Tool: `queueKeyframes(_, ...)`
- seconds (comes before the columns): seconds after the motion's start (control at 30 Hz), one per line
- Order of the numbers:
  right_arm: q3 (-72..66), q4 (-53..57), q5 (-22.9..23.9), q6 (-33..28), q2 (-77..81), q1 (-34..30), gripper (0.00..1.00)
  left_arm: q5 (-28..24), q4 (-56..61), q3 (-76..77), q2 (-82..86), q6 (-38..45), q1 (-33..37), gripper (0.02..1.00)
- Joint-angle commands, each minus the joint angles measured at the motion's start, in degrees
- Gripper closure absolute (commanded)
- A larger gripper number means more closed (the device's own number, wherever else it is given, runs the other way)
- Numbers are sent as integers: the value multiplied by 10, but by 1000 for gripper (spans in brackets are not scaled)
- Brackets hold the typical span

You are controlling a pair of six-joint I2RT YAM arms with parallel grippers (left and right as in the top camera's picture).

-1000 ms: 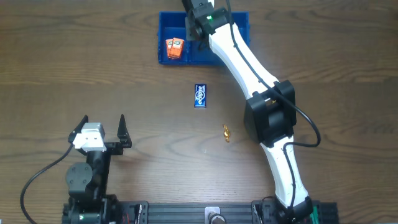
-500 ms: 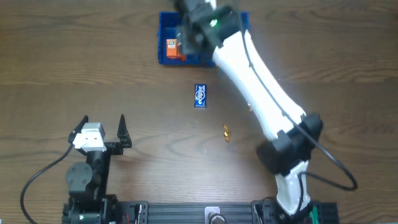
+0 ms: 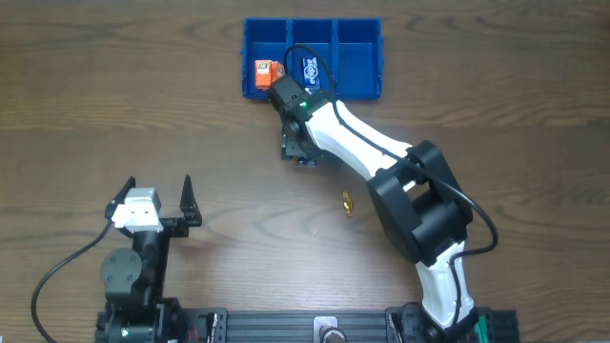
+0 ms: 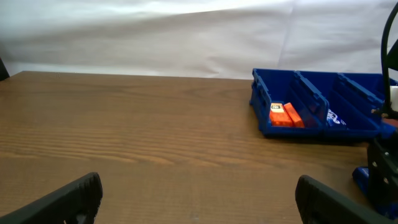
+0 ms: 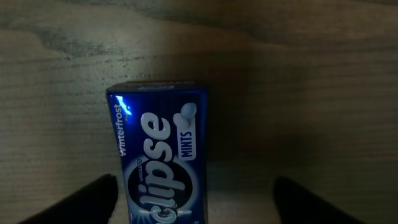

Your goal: Sort Candies Into Trays

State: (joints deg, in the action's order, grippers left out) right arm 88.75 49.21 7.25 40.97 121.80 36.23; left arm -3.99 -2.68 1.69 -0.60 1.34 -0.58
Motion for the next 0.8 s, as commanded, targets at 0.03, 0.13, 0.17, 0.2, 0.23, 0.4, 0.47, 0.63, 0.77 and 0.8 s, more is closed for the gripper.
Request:
queueKeyframes(0.03,0,-10,2,8,21,0,417,-5,-14,-14,3,2,2,20)
queueKeyframes(0.13,0,-16,-1,8,21,4,623,-5,-15,-14,3,2,2,20)
queueKeyframes(0.17,0,-17,-1,8,21,7,678,-5,-15,-14,3,2,2,20)
queueKeyframes(0.2,0,-20,-1,8,21,8,733,-5,-15,-14,3,2,2,20)
queueKeyframes(0.23,2,-20,-1,8,20,9,755,-5,-14,-14,3,2,2,20)
queueKeyframes(0.4,23,4,83,-12,-144,31,794,-5,-15,-14,3,2,2,20)
queueKeyframes(0.47,133,68,125,-58,-166,9,796,-5,-15,-14,3,2,2,20)
queueKeyframes(0.63,344,56,133,-186,-56,-59,790,-5,-15,-14,3,2,2,20)
queueKeyframes(0.77,367,-15,92,-198,54,-86,790,-5,-15,-14,3,2,2,20)
queueKeyframes(0.8,367,-21,82,-198,71,-91,792,-5,-15,-14,3,2,2,20)
